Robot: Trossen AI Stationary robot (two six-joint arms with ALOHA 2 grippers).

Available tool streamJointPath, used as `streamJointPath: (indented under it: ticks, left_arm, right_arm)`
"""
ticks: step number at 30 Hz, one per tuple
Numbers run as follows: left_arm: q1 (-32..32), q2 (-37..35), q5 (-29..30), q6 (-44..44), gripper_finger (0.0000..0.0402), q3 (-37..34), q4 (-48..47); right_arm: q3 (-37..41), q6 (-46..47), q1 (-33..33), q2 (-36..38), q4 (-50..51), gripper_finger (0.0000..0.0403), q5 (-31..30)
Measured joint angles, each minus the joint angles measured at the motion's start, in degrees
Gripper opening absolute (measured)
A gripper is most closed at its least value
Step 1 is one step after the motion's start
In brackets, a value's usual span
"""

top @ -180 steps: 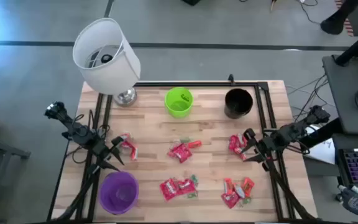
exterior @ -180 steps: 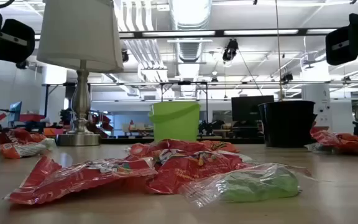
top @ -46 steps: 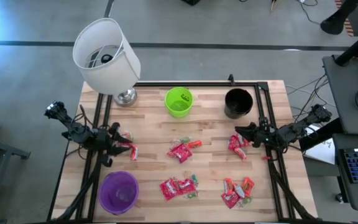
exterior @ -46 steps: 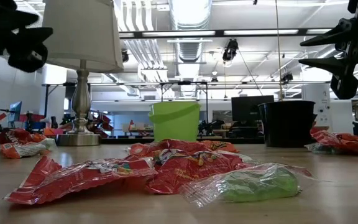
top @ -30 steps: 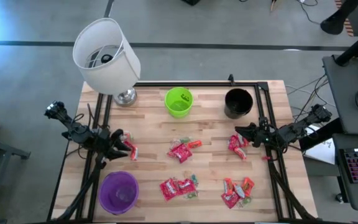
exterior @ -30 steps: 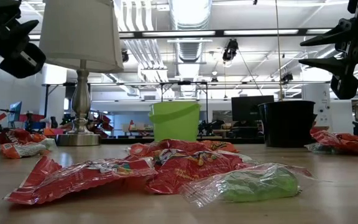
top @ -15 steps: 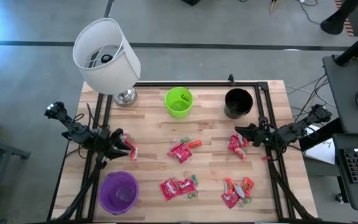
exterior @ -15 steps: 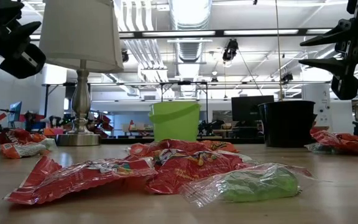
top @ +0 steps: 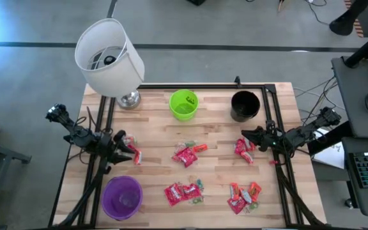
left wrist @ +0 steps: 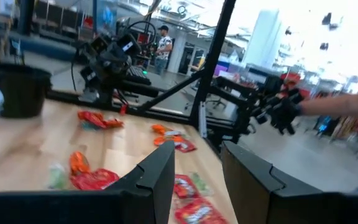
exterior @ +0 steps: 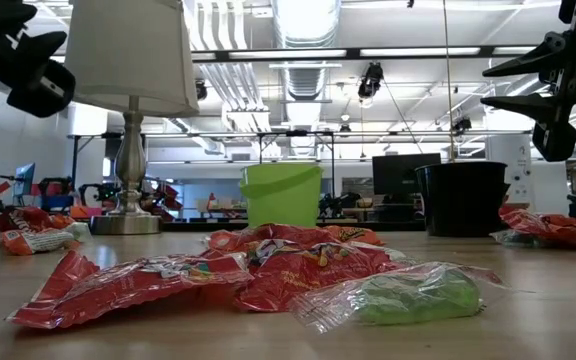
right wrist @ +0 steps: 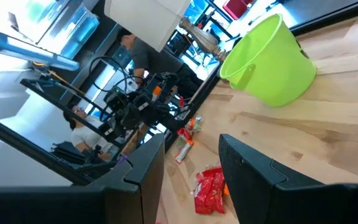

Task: Sort candy
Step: Put the orange candy into the black bucket

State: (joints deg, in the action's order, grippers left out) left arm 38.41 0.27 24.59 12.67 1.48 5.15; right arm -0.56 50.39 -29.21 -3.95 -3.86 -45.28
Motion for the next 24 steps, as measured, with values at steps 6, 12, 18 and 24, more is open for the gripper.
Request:
streamJointPath:
  ticks: [6, 12, 18, 24]
  left_arm:
    - [0.0, 0.0, 0.0, -1.5, 0.0115, 0.0, 0.0]
    - [0.0, 0.0, 0.4, -5.0, 0.0115, 0.0, 0.0]
    - [0.0, 0.4, -1.7, 5.6, 0.0115, 0.0, 0.0]
    - [0.0, 1.5, 0.0, 6.8, 0.0115, 0.0, 0.0]
  right_arm:
    - [0.0, -0.5, 0.0, 0.0, 0.1, 0.0146, 0.0]
    - [0.0, -0.2, 0.0, 0.0, 0.1, 0.0146, 0.1]
    - [0.0, 0.0, 0.0, 0.0, 0.1, 0.0146, 0.1]
    - [0.0, 0.1, 0.0, 0.0, 0.1, 0.0146, 0.1]
